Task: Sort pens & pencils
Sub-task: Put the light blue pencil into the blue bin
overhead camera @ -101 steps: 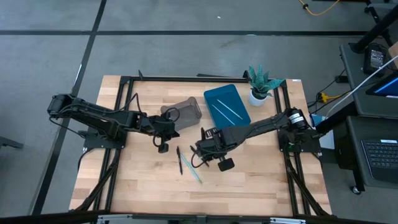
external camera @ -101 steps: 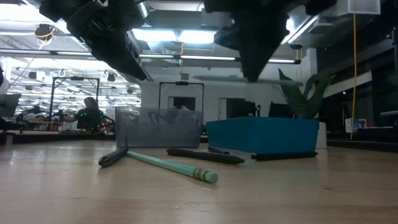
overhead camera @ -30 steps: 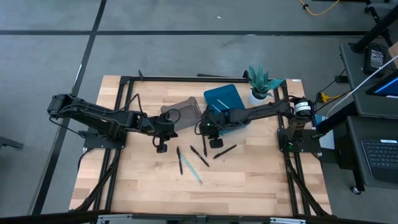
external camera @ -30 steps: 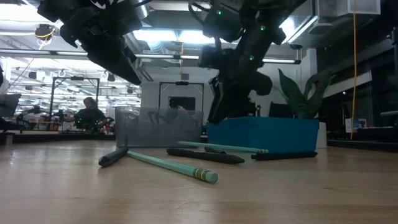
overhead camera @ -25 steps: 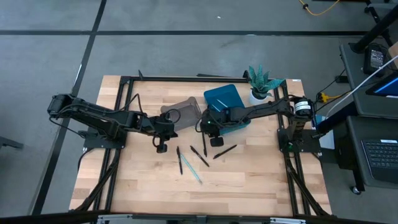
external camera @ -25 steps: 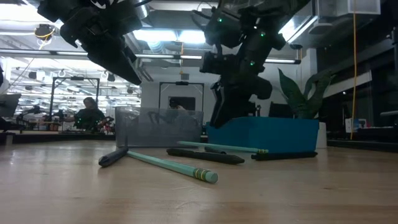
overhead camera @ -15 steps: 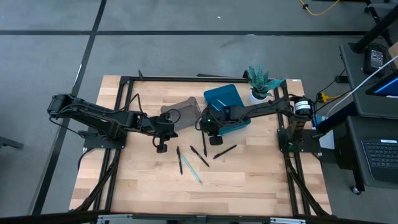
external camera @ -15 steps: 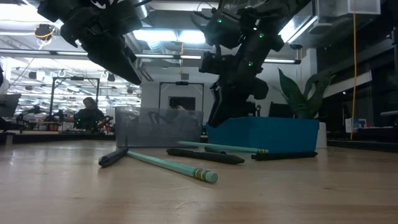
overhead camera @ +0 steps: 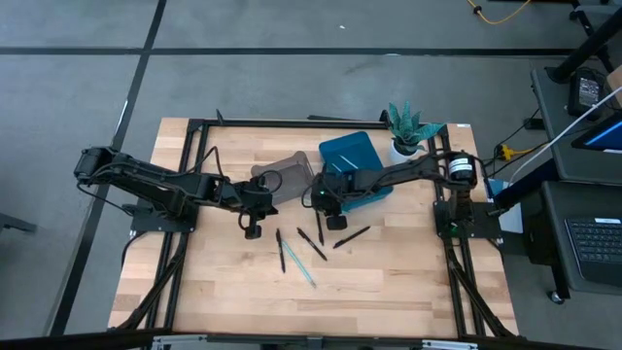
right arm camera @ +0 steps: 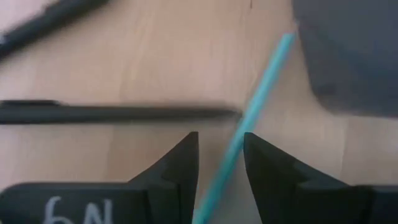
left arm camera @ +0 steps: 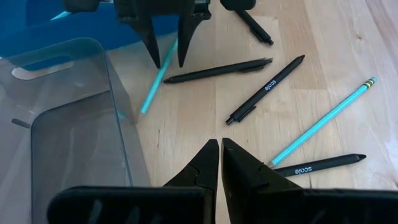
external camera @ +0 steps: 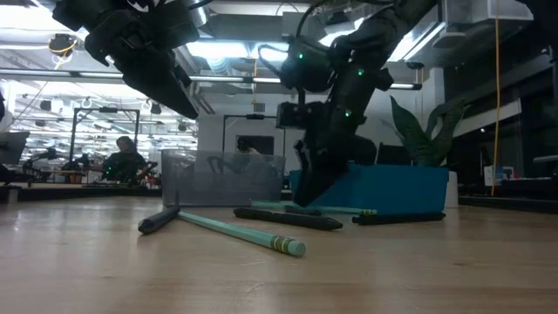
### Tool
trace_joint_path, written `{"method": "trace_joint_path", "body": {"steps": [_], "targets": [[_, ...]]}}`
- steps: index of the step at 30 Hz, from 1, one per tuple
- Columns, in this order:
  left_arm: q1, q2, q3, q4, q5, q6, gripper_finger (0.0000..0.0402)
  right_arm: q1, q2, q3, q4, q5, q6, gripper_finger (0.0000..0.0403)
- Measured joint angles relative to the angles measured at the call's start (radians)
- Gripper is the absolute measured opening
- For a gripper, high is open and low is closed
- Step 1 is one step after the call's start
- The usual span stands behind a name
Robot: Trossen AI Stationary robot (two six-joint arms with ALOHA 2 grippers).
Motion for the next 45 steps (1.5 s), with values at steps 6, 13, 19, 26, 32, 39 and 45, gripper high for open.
{"method": "trace_joint_path", "body": {"steps": [6, 13, 19, 26, 32, 39, 45], "targets": [[0.000, 0.000, 0.000, 0.001, 0.000, 0.000, 0.0014, -0.005, 0.004, 0.000, -0.005, 0.000, -0.016, 0.0127], [0.000, 0.000, 0.000, 0.000, 0.000, 0.000, 0.0014, -0.021, 0.009, 0.000, -0.019, -0.052, 0.010, 0.0127], [0.000, 0.000, 0.000, 0.001, 0.000, 0.000, 0.0014, -0.015, 0.046, 0.008, -0.007, -0.095, 0.015, 0.0127], [0.000, 0.000, 0.000, 0.001, 0.000, 0.000, 0.0014, 0.002, 0.056, 0.009, -0.007, -0.089, 0.020, 0.0127], [0.000, 0.000, 0.000, 0.001, 0.000, 0.000, 0.0014, 0.002, 0.060, 0.041, -0.031, -0.087, 0.015, 0.0127], [0.000, 0.000, 0.000, -0.001, 0.000, 0.000, 0.0014, 0.002, 0.060, 0.048, -0.041, -0.086, 0.011, 0.0127], [0.000, 0.000, 0.000, -0.002, 0.000, 0.001, 0.0014, 0.002, 0.060, 0.048, -0.042, -0.086, 0.013, 0.0119]]}}
